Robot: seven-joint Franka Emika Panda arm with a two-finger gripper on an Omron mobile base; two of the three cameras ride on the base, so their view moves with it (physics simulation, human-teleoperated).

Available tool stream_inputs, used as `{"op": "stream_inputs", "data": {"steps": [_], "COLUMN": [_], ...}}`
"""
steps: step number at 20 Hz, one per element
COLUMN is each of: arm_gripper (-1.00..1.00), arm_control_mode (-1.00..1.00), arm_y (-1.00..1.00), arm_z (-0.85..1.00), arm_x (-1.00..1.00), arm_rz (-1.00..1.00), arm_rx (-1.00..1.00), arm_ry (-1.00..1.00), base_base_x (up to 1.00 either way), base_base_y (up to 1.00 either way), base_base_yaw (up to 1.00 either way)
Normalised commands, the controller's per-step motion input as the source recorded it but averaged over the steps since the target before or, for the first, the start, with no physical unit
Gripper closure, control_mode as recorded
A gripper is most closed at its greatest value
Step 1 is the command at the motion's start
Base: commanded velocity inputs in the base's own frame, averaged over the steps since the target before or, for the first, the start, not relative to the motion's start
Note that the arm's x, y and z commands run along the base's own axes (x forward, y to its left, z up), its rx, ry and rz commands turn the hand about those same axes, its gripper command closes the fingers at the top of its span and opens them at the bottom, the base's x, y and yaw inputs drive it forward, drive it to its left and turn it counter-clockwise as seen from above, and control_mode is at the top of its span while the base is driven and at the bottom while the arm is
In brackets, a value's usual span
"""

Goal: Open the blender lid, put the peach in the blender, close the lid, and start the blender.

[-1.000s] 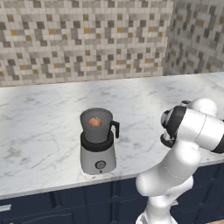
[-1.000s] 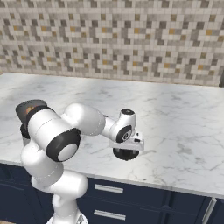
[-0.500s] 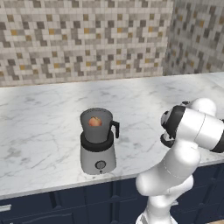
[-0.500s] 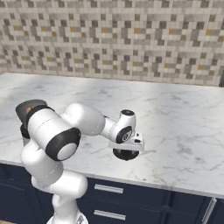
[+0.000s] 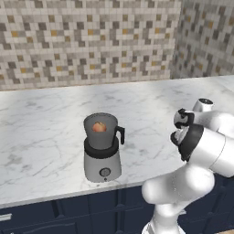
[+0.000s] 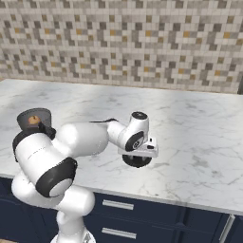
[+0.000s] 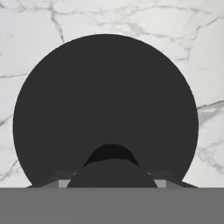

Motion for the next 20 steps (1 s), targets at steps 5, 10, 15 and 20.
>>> {"op": "stream_inputs", "data": {"steps": [5, 10, 15, 20], "arm_gripper": [1.0, 1.0, 1.0, 1.0], "arm_control_mode": [-1.0, -1.0, -1.0, -1.0], "arm_y": [0.11, 0.48, 0.73, 0.87], "arm_z": [1.0, 0.98, 0.84, 0.67], "arm_x": [-0.07, 0.0, 0.0, 0.0], "arm_rz": [0.07, 0.14, 0.19, 0.23], "arm_rx": [0.0, 0.0, 0.0, 0.0], "arm_ry": [-0.09, 0.0, 0.0, 0.0], "base_base_x": [0.0, 0.0, 0.0, 0.0], "base_base_y": [0.0, 0.0, 0.0, 0.0], "base_base_yaw": [0.0, 0.0, 0.0, 0.0]}}
